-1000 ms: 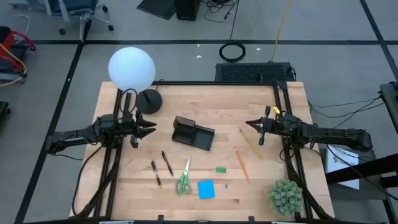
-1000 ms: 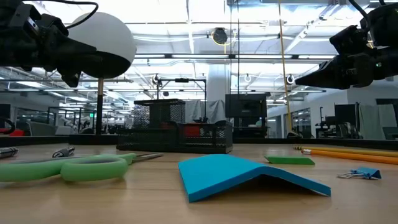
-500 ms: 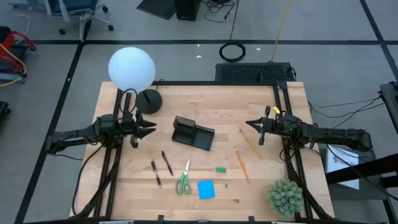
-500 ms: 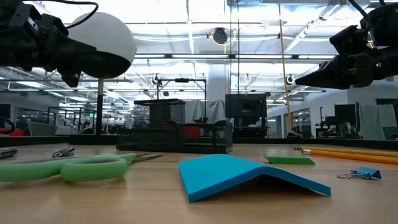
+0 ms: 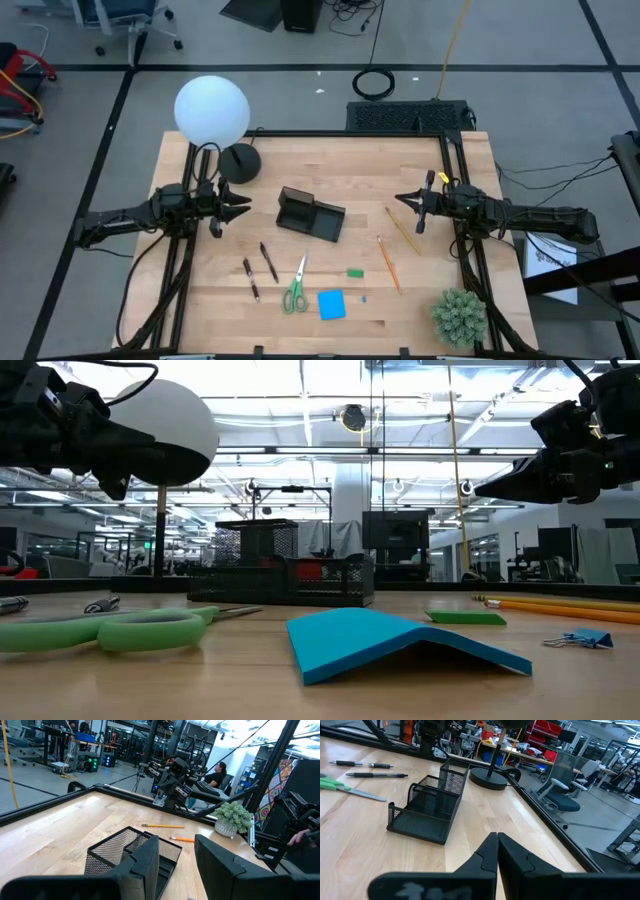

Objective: Pick and place office supplies into organizer
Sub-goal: Put the yellow pencil into the black desk organizer

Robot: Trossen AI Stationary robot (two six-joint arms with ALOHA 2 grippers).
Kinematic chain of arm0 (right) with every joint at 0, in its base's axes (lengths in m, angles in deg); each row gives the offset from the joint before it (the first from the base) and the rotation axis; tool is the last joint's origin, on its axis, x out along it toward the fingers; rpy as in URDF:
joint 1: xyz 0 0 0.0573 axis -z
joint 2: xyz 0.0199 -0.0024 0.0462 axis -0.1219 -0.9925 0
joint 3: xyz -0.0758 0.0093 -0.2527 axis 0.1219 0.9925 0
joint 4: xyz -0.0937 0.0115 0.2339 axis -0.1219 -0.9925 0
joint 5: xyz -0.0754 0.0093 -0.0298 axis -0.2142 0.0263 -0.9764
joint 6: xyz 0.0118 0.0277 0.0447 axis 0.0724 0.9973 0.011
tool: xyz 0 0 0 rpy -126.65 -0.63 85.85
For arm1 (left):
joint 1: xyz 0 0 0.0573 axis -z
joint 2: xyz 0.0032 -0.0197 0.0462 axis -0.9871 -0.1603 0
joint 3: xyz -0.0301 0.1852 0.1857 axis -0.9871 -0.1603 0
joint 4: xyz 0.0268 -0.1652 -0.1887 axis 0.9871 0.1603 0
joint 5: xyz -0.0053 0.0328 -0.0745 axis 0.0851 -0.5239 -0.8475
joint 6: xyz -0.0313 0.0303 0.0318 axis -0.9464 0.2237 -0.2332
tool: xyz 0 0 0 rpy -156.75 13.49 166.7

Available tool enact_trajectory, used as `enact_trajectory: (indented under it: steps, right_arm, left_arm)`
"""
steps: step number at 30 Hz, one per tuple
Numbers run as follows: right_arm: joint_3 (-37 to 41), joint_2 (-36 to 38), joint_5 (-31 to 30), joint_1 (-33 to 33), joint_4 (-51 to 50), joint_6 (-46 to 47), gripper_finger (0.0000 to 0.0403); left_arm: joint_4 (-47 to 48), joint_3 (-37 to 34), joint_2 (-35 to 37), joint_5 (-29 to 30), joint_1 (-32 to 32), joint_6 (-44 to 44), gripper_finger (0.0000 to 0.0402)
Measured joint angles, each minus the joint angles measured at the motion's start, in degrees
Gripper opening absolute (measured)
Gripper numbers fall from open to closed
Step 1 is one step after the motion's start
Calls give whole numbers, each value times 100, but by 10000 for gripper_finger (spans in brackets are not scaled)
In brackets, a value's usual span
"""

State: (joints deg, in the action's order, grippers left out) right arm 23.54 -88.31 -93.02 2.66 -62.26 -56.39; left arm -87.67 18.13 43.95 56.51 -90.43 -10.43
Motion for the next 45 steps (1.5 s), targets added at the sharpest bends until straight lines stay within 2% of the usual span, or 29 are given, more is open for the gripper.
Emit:
enact_trajectory:
  steps: [6,12,20,25,36,41,45]
  right_arm:
    - [0,-1,2,1,0,526,0]
    - [0,-2,4,1,242,2021,0]
    - [0,1,4,1,1102,3698,0]
    - [0,1,8,-1,1694,3882,0]
    - [0,-5,-12,-1,1628,3905,0]
    - [0,-8,9,-5,1628,4585,0]
    - [1,-10,67,-3,1783,5485,0]
  left_arm:
    - [1,-2,0,0,-1,-1,127]
    - [-11,-2,1,0,-2,0,127]
    - [-163,-2,1,0,-2,-30,127]
    - [-165,-2,-1,0,-1,-35,127]
    - [-141,-2,0,0,-1,-153,127]
    - [3,-2,-1,-2,0,-436,127]
    - [8,-2,-1,35,-2,-1103,127]
